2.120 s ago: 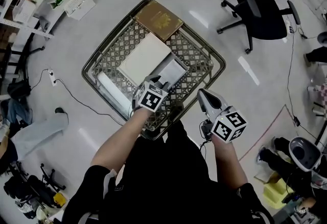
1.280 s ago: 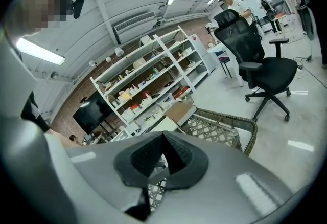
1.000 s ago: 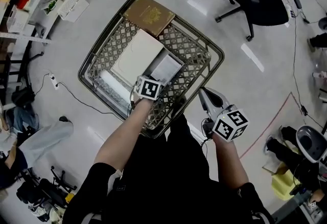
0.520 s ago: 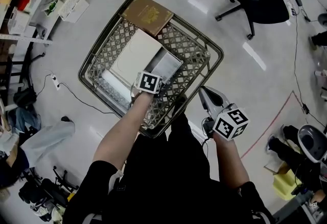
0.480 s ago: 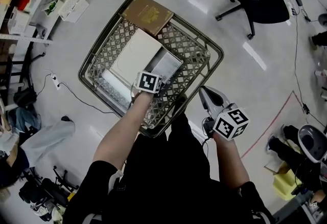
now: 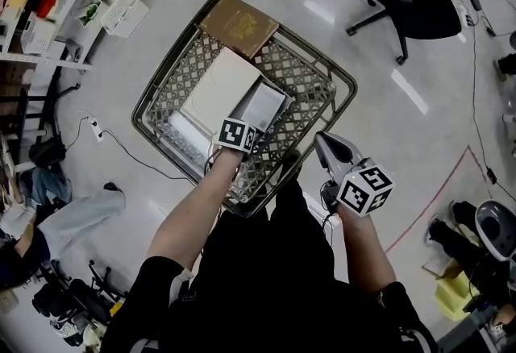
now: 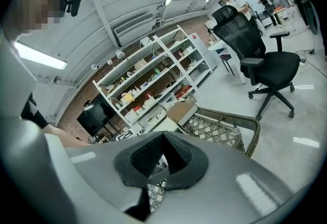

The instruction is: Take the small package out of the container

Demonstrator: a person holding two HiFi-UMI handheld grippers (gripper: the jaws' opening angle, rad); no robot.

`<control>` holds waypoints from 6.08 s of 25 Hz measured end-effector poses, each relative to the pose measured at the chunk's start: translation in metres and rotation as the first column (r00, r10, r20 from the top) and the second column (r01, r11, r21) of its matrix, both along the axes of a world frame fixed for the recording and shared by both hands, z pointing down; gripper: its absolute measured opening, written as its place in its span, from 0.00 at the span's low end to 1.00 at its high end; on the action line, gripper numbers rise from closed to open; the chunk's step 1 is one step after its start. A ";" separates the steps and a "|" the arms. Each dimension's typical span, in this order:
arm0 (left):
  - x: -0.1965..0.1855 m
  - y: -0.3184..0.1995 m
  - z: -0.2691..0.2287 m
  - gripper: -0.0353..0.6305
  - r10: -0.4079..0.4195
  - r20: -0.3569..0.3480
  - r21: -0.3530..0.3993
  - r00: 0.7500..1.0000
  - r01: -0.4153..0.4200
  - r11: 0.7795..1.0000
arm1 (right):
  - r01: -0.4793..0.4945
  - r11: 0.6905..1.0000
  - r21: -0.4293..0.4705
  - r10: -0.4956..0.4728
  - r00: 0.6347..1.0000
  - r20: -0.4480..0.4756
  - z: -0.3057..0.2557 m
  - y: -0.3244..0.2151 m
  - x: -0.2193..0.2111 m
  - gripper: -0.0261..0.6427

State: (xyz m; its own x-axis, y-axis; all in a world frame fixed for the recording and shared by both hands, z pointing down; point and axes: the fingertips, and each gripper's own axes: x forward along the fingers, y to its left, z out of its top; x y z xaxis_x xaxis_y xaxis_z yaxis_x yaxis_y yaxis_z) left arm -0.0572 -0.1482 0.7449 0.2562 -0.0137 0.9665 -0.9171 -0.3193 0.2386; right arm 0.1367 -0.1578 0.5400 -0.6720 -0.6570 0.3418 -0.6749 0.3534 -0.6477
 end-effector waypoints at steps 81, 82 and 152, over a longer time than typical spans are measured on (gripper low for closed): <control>0.080 -0.107 -0.120 0.22 0.300 -0.283 0.541 0.911 -0.106 0.835 | 0.401 0.913 0.074 -0.284 0.755 -0.591 0.111 -0.100 -0.107 0.35; 0.079 -0.107 -0.121 0.22 0.294 -0.281 0.542 0.914 -0.102 0.834 | 0.407 0.910 0.079 -0.282 0.747 -0.603 0.112 -0.103 -0.109 0.34; -0.213 -0.006 -0.445 0.18 -0.015 -0.319 0.877 0.948 0.301 0.373 | -0.033 0.752 0.659 0.100 0.993 -0.065 -0.298 0.017 -0.057 0.16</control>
